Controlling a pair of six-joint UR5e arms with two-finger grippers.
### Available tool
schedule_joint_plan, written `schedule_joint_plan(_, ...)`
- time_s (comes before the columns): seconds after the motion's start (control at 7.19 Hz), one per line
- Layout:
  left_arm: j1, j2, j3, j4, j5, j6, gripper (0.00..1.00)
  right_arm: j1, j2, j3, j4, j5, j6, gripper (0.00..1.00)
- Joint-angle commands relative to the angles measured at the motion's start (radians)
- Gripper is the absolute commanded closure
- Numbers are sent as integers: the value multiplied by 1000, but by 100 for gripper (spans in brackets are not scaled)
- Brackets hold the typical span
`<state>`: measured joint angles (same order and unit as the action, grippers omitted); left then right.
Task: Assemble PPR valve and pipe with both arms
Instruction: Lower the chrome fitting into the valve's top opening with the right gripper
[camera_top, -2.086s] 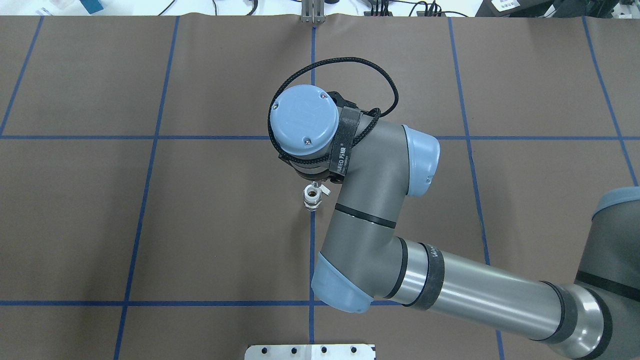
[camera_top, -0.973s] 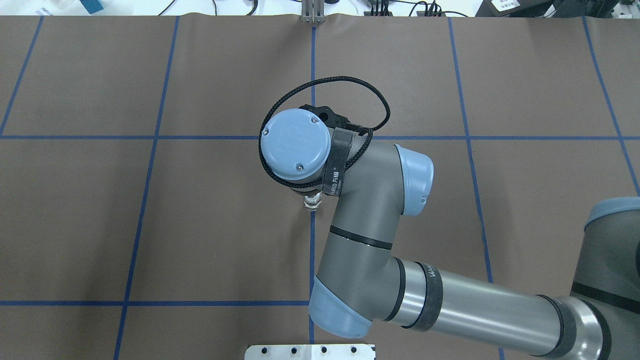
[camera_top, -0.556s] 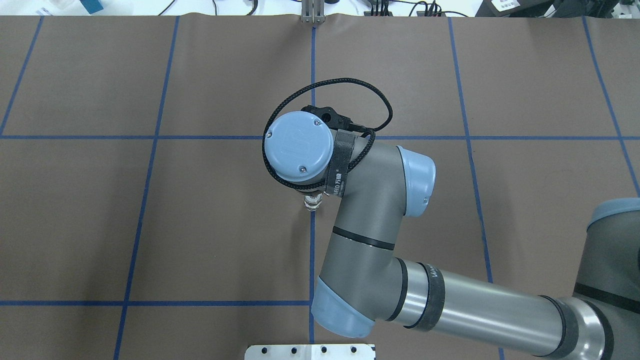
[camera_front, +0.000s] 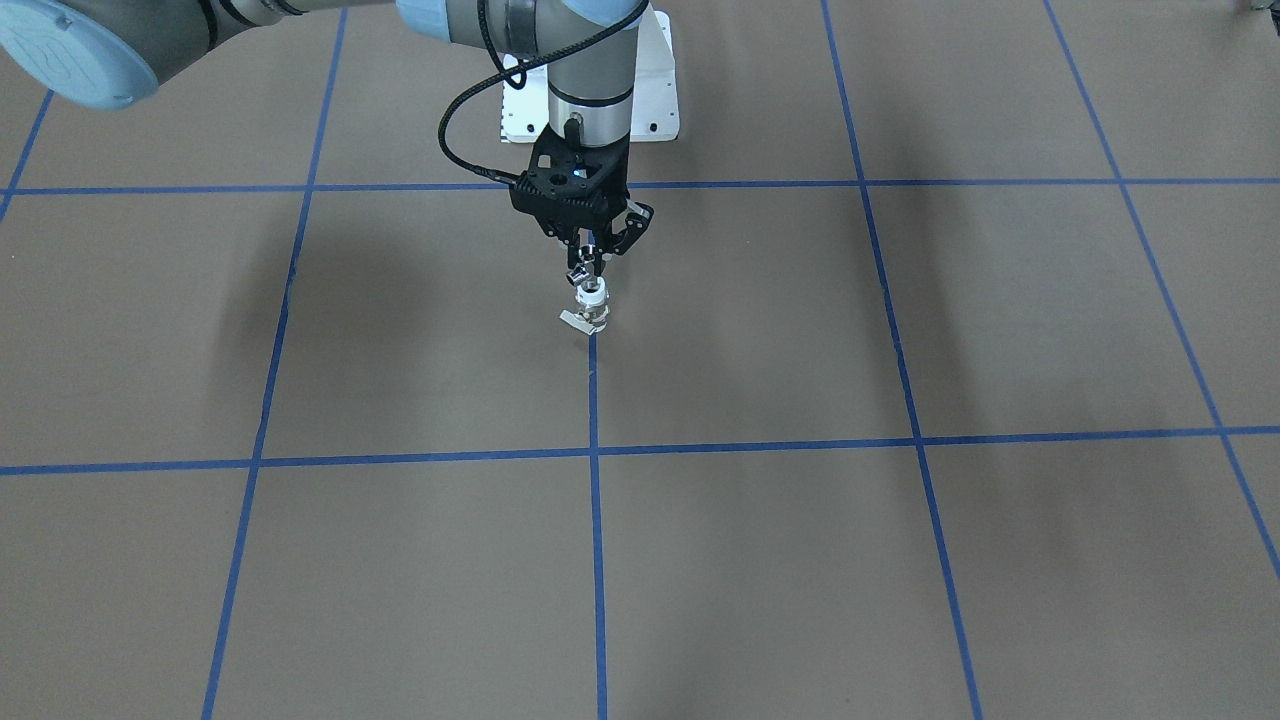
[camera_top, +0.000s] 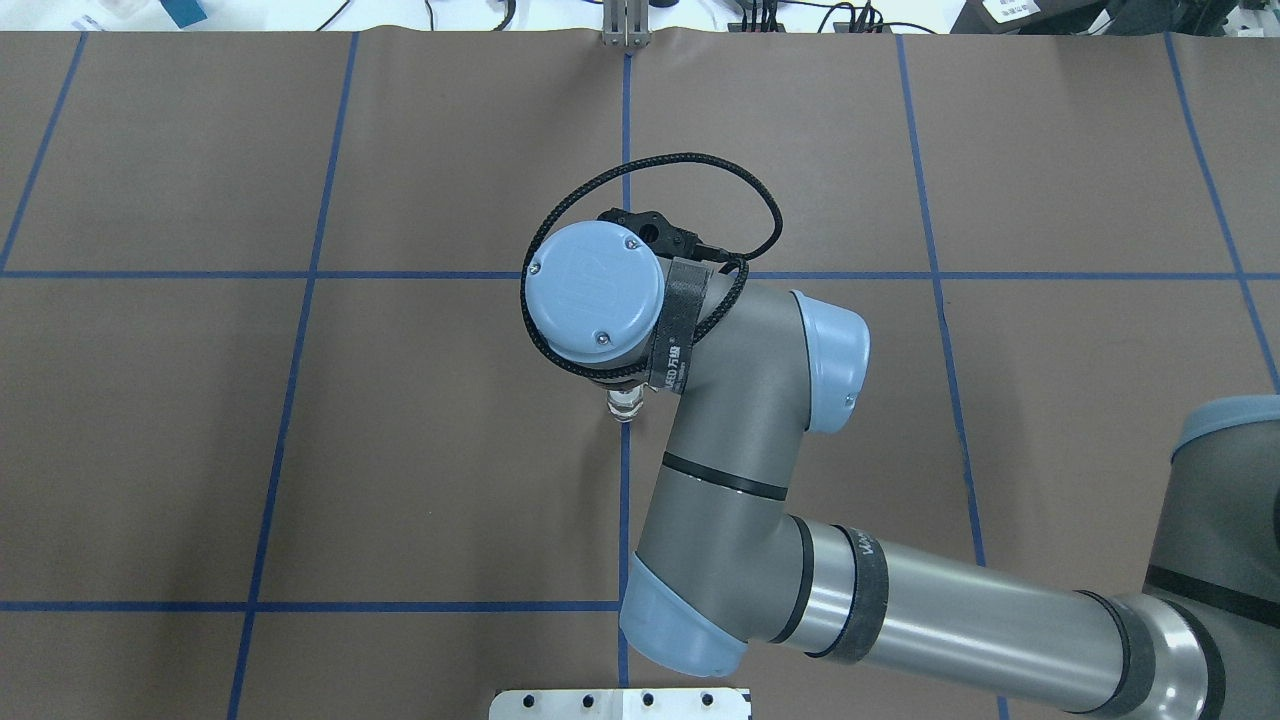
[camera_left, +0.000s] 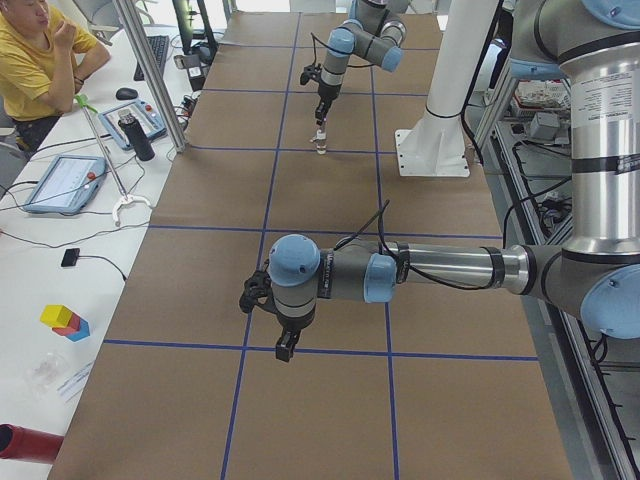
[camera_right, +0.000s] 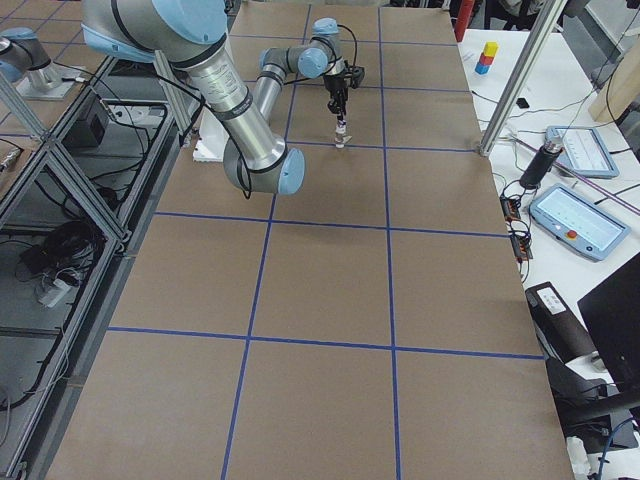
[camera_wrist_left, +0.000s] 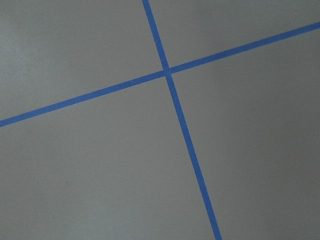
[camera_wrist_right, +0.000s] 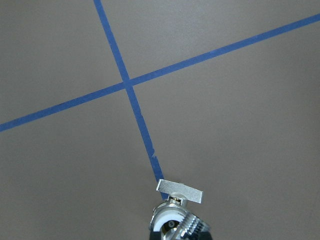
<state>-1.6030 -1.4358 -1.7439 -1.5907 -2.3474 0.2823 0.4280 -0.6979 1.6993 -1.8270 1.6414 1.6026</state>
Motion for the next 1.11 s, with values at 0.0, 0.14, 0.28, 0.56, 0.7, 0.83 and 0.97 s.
schedule_joint_plan(0.0, 0, 0, 1, 0, 0, 0, 0, 0, 1, 0, 0, -2, -3, 100)
schedule_joint_plan(0.14, 0, 0, 0, 0, -1, -2, 0, 0, 2, -1, 0, -9, -3, 100)
schedule_joint_plan(0.28, 0, 0, 0, 0, 0, -2, 0, 0, 0, -1, 0, -14, -3, 100)
schedule_joint_plan(0.56, 2, 0, 0, 0, 0, -2, 0, 0, -2, -4, 2, -15, -3, 100)
schedule_joint_plan(0.7, 2, 0, 0, 0, -1, -2, 0, 0, 0, -3, 2, -14, -3, 100)
schedule_joint_plan(0.83, 2, 0, 1, 0, 0, -2, 0, 0, 0, -4, 2, -14, -3, 100)
schedule_joint_plan(0.97, 2, 0, 0, 0, 0, -2, 0, 0, 0, -6, 3, -14, -3, 100)
